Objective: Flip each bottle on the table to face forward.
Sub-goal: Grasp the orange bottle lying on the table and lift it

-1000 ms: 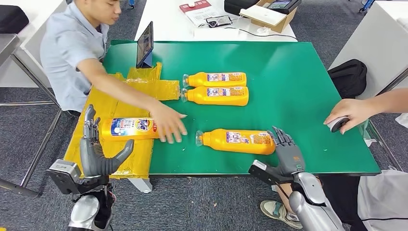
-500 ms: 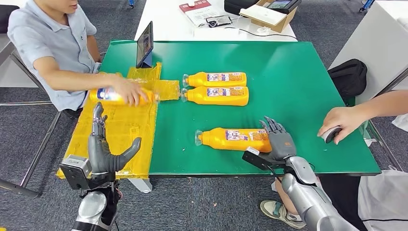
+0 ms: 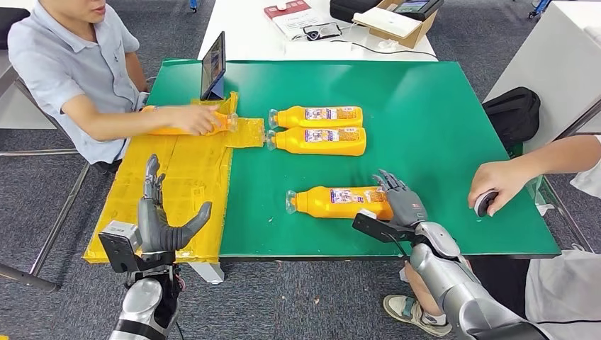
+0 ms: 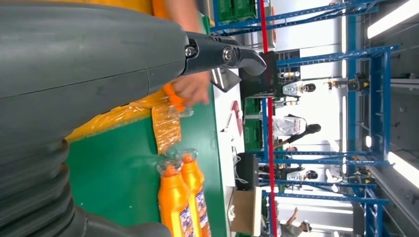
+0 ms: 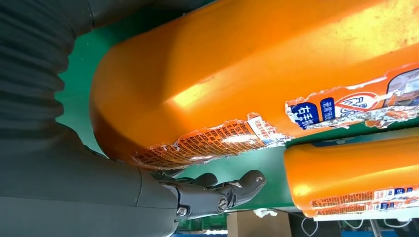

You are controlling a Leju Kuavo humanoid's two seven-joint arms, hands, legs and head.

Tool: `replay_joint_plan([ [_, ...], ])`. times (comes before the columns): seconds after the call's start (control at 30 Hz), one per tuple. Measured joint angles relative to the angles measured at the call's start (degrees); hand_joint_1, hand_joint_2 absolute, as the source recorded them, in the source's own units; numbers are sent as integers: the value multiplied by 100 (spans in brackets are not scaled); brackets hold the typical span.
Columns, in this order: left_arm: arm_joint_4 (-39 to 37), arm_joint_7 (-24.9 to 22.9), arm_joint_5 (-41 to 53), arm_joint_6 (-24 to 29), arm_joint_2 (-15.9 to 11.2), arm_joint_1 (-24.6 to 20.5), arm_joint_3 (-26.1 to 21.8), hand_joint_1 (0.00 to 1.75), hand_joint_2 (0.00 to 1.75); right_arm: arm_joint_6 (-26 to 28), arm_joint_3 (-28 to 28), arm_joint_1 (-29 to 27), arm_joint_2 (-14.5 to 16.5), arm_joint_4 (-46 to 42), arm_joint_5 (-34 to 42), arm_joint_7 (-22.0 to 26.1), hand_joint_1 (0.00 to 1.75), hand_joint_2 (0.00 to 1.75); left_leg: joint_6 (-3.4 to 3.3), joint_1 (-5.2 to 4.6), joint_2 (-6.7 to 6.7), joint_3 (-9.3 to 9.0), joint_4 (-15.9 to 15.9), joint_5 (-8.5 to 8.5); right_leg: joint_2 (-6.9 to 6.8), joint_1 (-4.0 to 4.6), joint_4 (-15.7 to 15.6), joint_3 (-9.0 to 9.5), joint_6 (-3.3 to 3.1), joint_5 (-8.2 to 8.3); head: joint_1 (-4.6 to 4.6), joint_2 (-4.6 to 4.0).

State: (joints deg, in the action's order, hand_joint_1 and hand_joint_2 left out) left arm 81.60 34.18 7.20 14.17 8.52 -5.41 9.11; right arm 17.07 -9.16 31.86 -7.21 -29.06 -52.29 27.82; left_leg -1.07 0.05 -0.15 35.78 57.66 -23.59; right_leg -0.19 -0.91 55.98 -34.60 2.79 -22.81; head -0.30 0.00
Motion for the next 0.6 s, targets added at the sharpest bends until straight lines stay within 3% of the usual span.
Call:
replay_joint_plan([
  [0.6, -134, 0, -116, -106, -7, -6, -86, 0, 175, -873, -40, 282, -32, 221, 344, 116, 175, 175, 0, 1, 4, -24, 0, -1, 1, 2, -1, 21, -1, 1, 0, -1],
])
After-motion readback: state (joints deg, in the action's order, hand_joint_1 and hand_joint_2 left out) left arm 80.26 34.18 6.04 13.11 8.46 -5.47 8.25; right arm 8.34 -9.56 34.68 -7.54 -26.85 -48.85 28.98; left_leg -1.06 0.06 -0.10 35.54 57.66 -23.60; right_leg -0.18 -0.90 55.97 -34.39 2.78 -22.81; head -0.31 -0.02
